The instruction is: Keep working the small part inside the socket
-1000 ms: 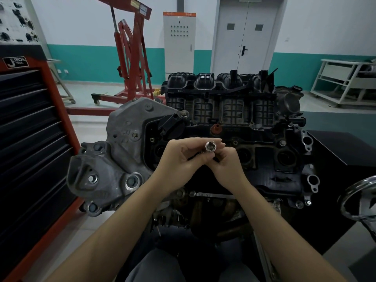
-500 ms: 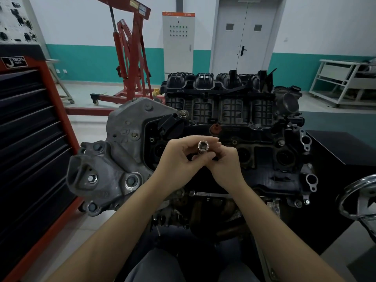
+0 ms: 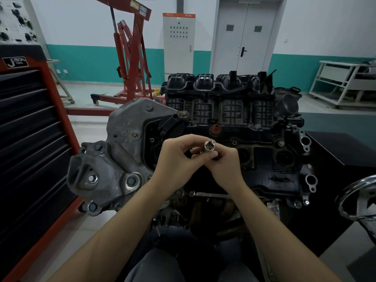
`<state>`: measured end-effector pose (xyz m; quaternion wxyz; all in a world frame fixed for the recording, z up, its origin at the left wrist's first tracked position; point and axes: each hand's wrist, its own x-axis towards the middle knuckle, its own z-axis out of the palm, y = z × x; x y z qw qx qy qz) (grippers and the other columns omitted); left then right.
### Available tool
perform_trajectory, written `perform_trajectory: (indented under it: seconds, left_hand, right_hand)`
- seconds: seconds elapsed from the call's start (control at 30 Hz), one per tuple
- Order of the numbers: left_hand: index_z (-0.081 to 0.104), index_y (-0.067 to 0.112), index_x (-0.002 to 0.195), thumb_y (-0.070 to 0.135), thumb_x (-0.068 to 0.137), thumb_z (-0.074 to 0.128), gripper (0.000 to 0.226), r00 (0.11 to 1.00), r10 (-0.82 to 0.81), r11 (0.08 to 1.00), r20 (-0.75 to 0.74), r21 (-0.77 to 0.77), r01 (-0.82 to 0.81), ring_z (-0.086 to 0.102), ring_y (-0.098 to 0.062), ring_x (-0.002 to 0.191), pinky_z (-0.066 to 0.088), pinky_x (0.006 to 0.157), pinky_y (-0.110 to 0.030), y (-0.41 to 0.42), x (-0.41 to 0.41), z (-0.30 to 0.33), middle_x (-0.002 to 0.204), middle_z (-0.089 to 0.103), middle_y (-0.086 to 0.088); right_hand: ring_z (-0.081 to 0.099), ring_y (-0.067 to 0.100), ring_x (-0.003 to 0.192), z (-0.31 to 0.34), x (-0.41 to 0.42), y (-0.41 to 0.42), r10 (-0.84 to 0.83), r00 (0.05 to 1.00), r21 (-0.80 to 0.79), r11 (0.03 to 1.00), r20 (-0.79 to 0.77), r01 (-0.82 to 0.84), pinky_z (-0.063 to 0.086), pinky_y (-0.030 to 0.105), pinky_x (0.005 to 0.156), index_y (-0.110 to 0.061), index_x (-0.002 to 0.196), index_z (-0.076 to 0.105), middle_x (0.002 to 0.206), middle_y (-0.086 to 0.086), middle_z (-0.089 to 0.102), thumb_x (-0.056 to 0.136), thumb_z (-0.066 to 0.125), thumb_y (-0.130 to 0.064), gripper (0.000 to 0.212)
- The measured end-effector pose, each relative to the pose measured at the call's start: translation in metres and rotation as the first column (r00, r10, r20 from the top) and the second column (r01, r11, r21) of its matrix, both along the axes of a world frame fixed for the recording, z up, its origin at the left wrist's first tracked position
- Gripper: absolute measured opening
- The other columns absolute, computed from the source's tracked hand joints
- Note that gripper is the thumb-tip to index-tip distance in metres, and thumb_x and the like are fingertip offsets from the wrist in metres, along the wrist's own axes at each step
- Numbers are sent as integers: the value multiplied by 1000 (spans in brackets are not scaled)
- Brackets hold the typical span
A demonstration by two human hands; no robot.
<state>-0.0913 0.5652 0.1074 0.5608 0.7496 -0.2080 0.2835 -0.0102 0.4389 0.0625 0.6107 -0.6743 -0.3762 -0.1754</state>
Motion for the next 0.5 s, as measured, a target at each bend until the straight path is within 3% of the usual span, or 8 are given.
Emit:
perform_trajectory:
  seconds: [0.1, 0.2, 0.27, 0.4, 0.5]
  left_hand:
    - [75, 10, 99, -2, 81, 72, 21, 1000, 4, 1000, -3, 1, -4, 70, -9, 95, 54, 86, -23, 1, 0, 0, 96, 76, 2]
    - [71, 6, 108, -4, 87, 65, 25, 994, -94, 996, -48, -10, 94, 68, -13, 105, 52, 94, -27, 4, -2, 0, 106, 74, -3]
    - [70, 8, 111, -4, 87, 65, 27, 993, -111, 994, -47, 18, 112, 67, -14, 107, 52, 95, -30, 4, -3, 2, 108, 73, -5]
    - [74, 12, 99, 2, 78, 78, 24, 998, 53, 998, 30, 42, -54, 70, -10, 94, 55, 86, -29, 2, -1, 1, 95, 75, 1]
    - [75, 16, 95, 2, 80, 75, 21, 998, 48, 999, 37, 16, -48, 71, -6, 91, 54, 83, -21, 4, 0, 1, 91, 76, 6]
  right_hand:
    - [69, 9, 91, 2, -2, 1, 12, 1000, 0, 1000, 25, -12, 53, 25, 81, -9, 100, 70, 93, -4, 72, 82, 70, -1, 20]
    - [66, -1, 84, 1, -3, 0, 2, 999, -48, 999, 40, 0, 49, 16, 75, -17, 99, 66, 88, -16, 67, 84, 63, -9, 17]
    - [67, 0, 81, 0, -1, -1, -5, 1000, -25, 1000, 11, 6, 50, 18, 74, -16, 95, 68, 84, -13, 68, 82, 64, -7, 16]
    - [70, 16, 90, -2, 1, 2, -4, 1000, 12, 1000, 7, 4, 55, 35, 81, -1, 98, 72, 92, 5, 73, 82, 69, 1, 16]
    - [69, 11, 94, -1, 0, 1, 16, 999, 3, 1000, 39, -16, 53, 27, 82, -6, 101, 71, 96, -4, 73, 84, 69, -5, 17]
